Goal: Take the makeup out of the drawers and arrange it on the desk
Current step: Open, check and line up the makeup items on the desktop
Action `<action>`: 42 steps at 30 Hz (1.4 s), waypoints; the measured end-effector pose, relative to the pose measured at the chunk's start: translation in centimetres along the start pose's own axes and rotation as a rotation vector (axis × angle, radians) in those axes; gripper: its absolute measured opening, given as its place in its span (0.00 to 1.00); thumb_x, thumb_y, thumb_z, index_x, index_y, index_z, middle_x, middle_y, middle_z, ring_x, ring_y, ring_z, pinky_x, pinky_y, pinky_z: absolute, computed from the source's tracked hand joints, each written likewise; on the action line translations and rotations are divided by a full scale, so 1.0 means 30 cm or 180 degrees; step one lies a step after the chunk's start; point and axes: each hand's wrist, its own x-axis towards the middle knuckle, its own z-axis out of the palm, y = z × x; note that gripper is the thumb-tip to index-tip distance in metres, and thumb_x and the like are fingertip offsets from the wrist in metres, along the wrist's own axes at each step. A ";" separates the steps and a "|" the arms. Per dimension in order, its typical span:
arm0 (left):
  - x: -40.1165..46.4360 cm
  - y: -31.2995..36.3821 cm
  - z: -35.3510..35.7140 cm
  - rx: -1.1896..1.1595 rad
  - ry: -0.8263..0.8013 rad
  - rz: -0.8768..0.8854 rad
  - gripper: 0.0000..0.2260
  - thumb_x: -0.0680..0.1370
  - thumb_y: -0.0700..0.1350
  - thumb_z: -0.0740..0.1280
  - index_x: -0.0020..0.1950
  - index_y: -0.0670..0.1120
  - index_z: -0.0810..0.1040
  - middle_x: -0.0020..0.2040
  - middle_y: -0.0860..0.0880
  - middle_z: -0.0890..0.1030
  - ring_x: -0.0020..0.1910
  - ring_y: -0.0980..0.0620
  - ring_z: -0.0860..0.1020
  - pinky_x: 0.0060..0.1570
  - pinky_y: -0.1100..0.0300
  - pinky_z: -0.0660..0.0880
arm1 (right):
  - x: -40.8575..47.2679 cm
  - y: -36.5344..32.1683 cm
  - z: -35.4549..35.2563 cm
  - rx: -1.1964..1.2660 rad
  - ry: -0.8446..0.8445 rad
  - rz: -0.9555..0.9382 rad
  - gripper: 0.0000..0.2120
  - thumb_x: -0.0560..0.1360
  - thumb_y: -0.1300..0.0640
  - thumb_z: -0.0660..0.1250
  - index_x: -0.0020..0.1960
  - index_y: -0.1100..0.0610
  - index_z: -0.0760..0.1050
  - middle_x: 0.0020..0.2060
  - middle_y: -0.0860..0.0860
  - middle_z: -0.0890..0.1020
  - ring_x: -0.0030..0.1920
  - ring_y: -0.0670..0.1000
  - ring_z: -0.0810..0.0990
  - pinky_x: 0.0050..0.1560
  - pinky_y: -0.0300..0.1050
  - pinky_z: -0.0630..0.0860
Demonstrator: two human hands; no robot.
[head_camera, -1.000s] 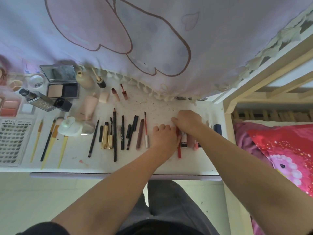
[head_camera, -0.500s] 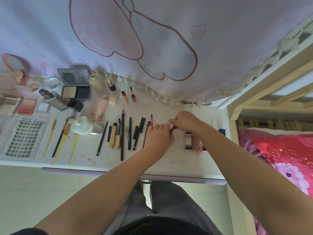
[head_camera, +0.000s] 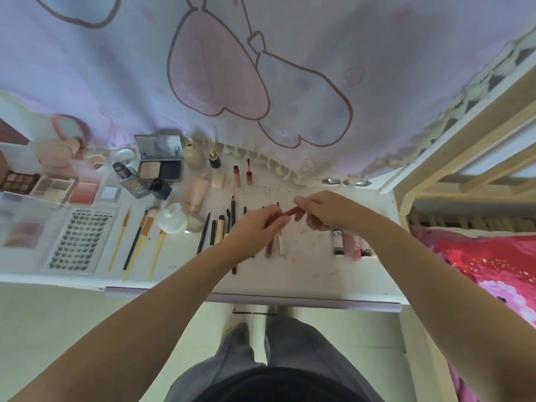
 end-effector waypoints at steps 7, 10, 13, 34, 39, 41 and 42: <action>-0.030 -0.029 -0.063 0.0070 -0.0127 0.0121 0.13 0.81 0.52 0.56 0.36 0.55 0.69 0.28 0.56 0.69 0.24 0.62 0.67 0.27 0.69 0.64 | -0.021 -0.018 0.025 0.0573 0.0077 0.0093 0.16 0.79 0.50 0.61 0.38 0.57 0.76 0.22 0.45 0.71 0.21 0.43 0.64 0.21 0.32 0.61; -0.076 -0.108 -0.105 -0.0099 -0.0369 -0.0287 0.15 0.81 0.52 0.55 0.39 0.48 0.71 0.30 0.55 0.69 0.26 0.60 0.66 0.32 0.64 0.65 | -0.061 0.028 -0.059 0.1123 0.0450 -0.0025 0.11 0.80 0.56 0.60 0.43 0.59 0.77 0.27 0.46 0.71 0.24 0.42 0.65 0.22 0.31 0.62; -0.115 -0.151 -0.101 -0.0379 -0.0473 -0.0489 0.14 0.82 0.51 0.55 0.41 0.46 0.72 0.29 0.53 0.68 0.26 0.58 0.65 0.31 0.63 0.64 | -0.097 0.069 -0.089 0.1136 0.0429 0.0035 0.09 0.80 0.61 0.61 0.48 0.57 0.80 0.29 0.45 0.76 0.29 0.42 0.72 0.27 0.32 0.69; 0.187 -0.013 0.268 0.2077 0.0014 -0.1055 0.18 0.80 0.54 0.56 0.49 0.44 0.79 0.51 0.44 0.77 0.53 0.45 0.73 0.50 0.51 0.70 | 0.040 0.237 0.187 -0.0867 0.1395 0.0883 0.16 0.82 0.55 0.54 0.64 0.64 0.67 0.51 0.55 0.80 0.50 0.54 0.80 0.40 0.42 0.69; 0.219 -0.059 0.280 0.2530 -0.0089 -0.0980 0.18 0.80 0.55 0.54 0.56 0.45 0.78 0.59 0.43 0.75 0.61 0.43 0.69 0.58 0.51 0.65 | 0.107 0.268 0.234 -0.1635 0.1305 0.0712 0.16 0.81 0.49 0.56 0.58 0.61 0.68 0.54 0.55 0.76 0.55 0.56 0.77 0.46 0.49 0.73; 0.224 -0.066 0.272 0.2666 -0.0097 -0.0914 0.17 0.80 0.54 0.55 0.55 0.46 0.78 0.59 0.44 0.74 0.61 0.44 0.68 0.58 0.51 0.65 | 0.126 0.279 0.249 -0.1835 0.1314 0.0643 0.17 0.81 0.47 0.54 0.58 0.61 0.68 0.54 0.55 0.76 0.54 0.57 0.77 0.44 0.49 0.72; 0.224 -0.071 0.267 0.2710 -0.0082 -0.0883 0.17 0.80 0.54 0.54 0.55 0.46 0.78 0.59 0.44 0.74 0.60 0.44 0.69 0.57 0.52 0.64 | 0.135 0.282 0.257 -0.1902 0.1341 0.0587 0.17 0.81 0.47 0.53 0.57 0.61 0.69 0.53 0.56 0.77 0.52 0.58 0.77 0.42 0.49 0.71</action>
